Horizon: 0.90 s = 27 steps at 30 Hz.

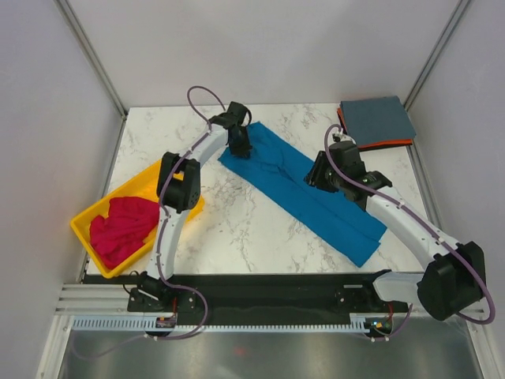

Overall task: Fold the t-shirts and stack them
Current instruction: Fold the tshirt

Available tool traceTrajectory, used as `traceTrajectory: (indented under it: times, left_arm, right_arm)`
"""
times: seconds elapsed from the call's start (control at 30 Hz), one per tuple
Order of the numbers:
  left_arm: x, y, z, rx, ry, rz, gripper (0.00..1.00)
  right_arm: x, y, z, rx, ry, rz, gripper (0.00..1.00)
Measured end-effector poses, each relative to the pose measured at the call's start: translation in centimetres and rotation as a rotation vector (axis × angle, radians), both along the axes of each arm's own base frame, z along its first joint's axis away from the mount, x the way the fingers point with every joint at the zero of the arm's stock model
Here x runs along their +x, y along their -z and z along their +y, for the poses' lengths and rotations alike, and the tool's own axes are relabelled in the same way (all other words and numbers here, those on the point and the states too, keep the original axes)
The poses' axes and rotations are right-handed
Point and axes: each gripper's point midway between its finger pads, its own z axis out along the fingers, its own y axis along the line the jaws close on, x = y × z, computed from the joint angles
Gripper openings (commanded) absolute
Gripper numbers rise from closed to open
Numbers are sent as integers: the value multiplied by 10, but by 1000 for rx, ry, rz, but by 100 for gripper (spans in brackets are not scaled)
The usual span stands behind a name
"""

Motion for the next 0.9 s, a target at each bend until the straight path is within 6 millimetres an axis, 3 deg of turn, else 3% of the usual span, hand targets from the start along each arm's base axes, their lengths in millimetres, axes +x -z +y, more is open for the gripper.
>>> traceTrajectory:
  times: [0.17,0.37,0.53,0.67,0.8,0.9]
  left_arm:
    - [86,-9,-31,-182,8,-165,9]
    - [114,-22,-33,-404,-25,-215,11]
    - [95,-51,-21,-466,-12,-206,12]
    - [61,-106,-24,-492,23,-239,11]
    - [18,-176,-47,-536,104,-329,10]
    - [-27,-204,-77,-554,183,-356,9]
  right_arm:
    - [11,14,2,-16,11,14,45]
    - [19,36,4,-51,3,58,45]
    - [19,34,4,-53,1,50,46]
    - [16,19,2,-41,0,18,46]
    - [4,-2,-6,-31,4,-27,46]
    - [-6,-15,-12,-29,6,-51,46]
